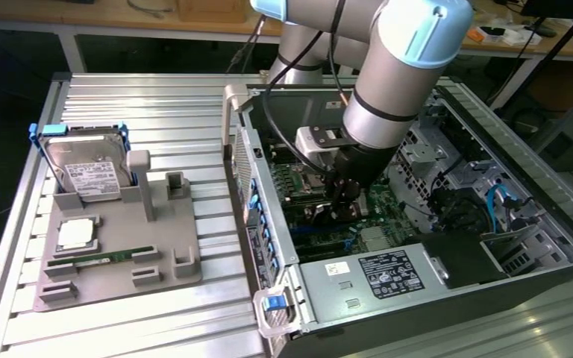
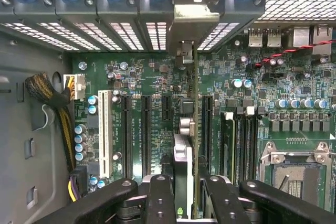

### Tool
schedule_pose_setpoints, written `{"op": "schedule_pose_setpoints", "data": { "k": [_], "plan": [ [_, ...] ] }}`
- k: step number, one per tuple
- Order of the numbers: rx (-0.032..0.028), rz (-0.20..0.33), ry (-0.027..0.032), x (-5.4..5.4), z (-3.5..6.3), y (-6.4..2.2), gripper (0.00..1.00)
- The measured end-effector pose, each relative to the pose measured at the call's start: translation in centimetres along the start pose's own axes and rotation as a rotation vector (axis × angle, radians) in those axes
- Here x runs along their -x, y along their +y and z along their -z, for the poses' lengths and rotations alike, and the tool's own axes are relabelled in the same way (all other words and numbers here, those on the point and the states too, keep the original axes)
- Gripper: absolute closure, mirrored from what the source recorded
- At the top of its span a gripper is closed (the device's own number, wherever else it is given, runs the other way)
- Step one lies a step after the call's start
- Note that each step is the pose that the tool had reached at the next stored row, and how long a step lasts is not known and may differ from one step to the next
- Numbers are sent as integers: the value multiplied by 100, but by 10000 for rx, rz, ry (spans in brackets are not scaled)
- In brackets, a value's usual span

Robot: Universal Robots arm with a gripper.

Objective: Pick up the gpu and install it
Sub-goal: 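Insert the gpu into the slot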

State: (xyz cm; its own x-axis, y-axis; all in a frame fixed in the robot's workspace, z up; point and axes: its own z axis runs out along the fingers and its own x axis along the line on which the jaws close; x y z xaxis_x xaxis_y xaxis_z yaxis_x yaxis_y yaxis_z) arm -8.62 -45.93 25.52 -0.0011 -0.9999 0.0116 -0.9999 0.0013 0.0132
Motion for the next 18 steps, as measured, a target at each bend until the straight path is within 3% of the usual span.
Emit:
{"op": "schedule_pose_setpoints", "data": {
  "k": [6,18],
  "plan": [
    [-47,-2,1,0,-3,92,73],
    [-80,-35,8,0,-12,93,73]
  ]
}}
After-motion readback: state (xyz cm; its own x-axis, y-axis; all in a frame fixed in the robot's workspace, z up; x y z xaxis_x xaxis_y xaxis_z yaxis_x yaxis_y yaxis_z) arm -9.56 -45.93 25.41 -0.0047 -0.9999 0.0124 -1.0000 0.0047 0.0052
